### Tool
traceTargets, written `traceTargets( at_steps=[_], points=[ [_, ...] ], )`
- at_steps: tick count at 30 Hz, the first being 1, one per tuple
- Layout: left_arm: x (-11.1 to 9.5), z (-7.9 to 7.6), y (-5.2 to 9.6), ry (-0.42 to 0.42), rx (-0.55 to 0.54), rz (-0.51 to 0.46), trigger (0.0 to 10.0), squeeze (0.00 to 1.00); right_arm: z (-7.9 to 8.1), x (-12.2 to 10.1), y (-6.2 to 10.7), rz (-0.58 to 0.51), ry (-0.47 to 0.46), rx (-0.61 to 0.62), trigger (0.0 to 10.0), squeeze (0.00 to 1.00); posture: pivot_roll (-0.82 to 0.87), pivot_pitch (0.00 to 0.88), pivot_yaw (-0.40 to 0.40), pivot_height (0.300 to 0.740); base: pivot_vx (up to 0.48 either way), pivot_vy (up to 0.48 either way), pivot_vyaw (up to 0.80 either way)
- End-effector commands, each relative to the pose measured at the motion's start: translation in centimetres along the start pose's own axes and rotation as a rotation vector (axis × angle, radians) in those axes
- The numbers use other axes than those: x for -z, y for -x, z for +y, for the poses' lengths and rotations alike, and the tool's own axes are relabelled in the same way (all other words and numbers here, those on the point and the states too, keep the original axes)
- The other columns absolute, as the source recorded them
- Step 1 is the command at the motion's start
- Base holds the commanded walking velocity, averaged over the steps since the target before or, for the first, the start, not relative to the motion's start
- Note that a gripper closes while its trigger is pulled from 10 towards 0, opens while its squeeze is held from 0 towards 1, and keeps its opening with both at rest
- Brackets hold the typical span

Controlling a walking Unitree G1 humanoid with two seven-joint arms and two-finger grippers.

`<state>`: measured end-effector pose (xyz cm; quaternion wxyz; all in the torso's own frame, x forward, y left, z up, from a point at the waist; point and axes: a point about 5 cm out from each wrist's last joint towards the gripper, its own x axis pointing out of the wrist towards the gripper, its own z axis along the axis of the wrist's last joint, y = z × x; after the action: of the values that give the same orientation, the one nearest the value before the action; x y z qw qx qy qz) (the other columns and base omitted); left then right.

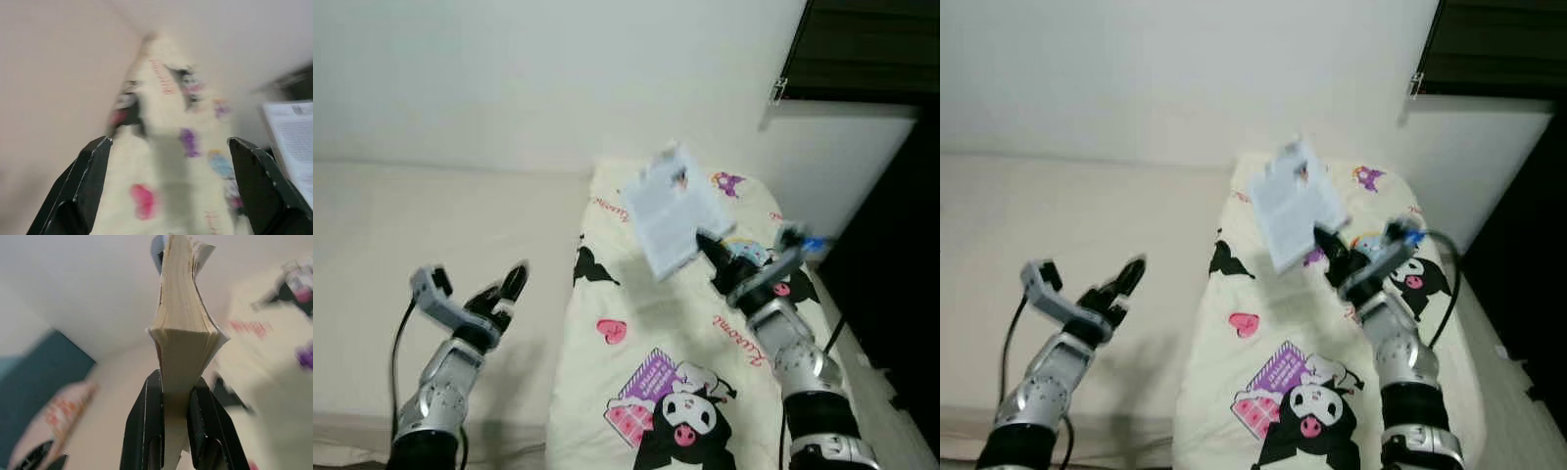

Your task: Clean up the room

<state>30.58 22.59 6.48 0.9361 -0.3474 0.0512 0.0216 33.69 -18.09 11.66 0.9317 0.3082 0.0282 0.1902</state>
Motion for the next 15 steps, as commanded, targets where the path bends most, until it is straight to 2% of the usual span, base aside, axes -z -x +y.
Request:
traceTargets(
  at_steps=[1,3,8,10,11,14,15],
  points=[
    [1.0,3.6,1.3,-0.069,-0.238,0.065,10.0,0.00,0.4,0.3,-0.2,0.030,0.096,-0.020,0.0,0.00,-0.01,0.028,-0.048,0.740,0.000,0.000,0.80],
    [3.1,6.4,3.0,-0.147,-0.431,0.213,10.0,0.00,0.1,2.1,0.0,0.117,0.146,-0.017,0.0,0.00,0.00,0.026,-0.050,0.740,-0.240,0.000,0.80],
    [4.4,7.9,4.4,-0.177,-0.495,0.277,10.0,0.00,0.1,3.1,0.1,0.166,0.181,-0.036,0.0,0.00,-0.01,0.023,-0.049,0.740,-0.480,0.000,0.80],
    [5.4,8.9,5.6,-0.194,-0.538,0.302,10.0,0.00,0.1,3.9,0.1,0.205,0.211,-0.053,0.0,0.00,-0.01,0.023,-0.050,0.740,-0.399,0.000,0.80],
    [6.1,9.5,6.4,-0.198,-0.565,0.324,10.0,0.00,0.1,4.4,0.1,0.231,0.232,-0.057,0.0,0.00,-0.01,0.021,-0.051,0.740,0.000,0.000,0.80],
    [6.5,9.8,6.9,-0.198,-0.582,0.337,10.0,0.00,0.1,4.7,0.1,0.248,0.245,-0.059,0.0,0.00,-0.01,0.021,-0.051,0.740,0.000,0.000,0.80],
    [7.2,10.1,7.6,-0.222,-0.595,0.365,10.0,0.00,-0.1,5.1,0.2,0.263,0.255,-0.061,0.0,0.00,0.00,0.019,-0.053,0.740,0.000,0.000,0.80]
  ],
)
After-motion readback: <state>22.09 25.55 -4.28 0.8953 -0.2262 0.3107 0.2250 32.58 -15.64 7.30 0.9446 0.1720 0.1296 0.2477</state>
